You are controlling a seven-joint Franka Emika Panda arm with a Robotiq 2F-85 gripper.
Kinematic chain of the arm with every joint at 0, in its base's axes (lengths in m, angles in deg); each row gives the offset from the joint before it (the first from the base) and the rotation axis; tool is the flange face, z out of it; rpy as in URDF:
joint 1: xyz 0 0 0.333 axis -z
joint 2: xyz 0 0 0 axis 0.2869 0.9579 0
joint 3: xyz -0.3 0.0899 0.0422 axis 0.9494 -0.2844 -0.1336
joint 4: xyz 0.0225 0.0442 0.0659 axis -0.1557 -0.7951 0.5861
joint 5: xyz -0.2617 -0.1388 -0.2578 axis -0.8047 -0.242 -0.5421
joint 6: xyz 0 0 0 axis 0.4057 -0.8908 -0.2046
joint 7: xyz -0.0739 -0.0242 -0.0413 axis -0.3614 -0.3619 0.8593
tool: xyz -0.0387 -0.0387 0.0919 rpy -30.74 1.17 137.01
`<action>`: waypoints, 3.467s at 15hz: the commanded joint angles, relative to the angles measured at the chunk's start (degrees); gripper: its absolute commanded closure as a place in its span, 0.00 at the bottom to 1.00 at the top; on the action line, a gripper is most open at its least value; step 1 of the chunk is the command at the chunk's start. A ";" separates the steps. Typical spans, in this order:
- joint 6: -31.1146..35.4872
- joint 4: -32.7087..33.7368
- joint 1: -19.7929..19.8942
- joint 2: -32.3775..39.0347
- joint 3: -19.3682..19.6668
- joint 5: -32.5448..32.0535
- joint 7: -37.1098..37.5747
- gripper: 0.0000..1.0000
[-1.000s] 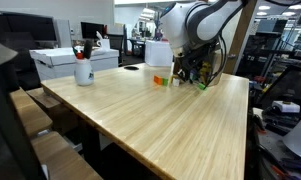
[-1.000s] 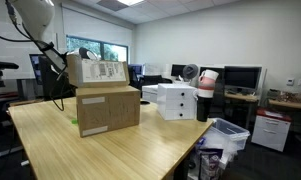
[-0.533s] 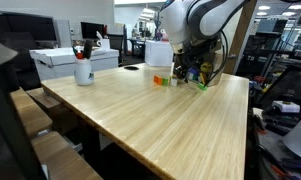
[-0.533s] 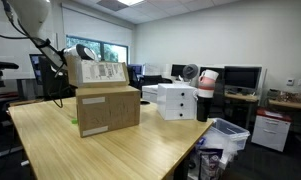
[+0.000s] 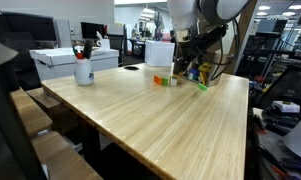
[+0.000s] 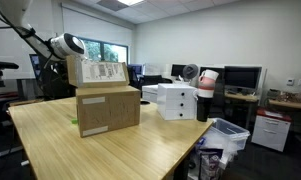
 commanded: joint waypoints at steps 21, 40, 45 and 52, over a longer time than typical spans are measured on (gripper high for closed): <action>-9.98 -4.55 2.14 -35.77 0.66 35.41 -43.22 0.00; 16.31 -11.33 18.05 -25.87 -5.32 20.69 -12.26 0.00; 14.98 -10.78 18.04 -23.17 -5.43 13.39 -7.17 0.00; 11.18 -9.91 16.04 -19.43 -4.38 11.35 -7.45 0.00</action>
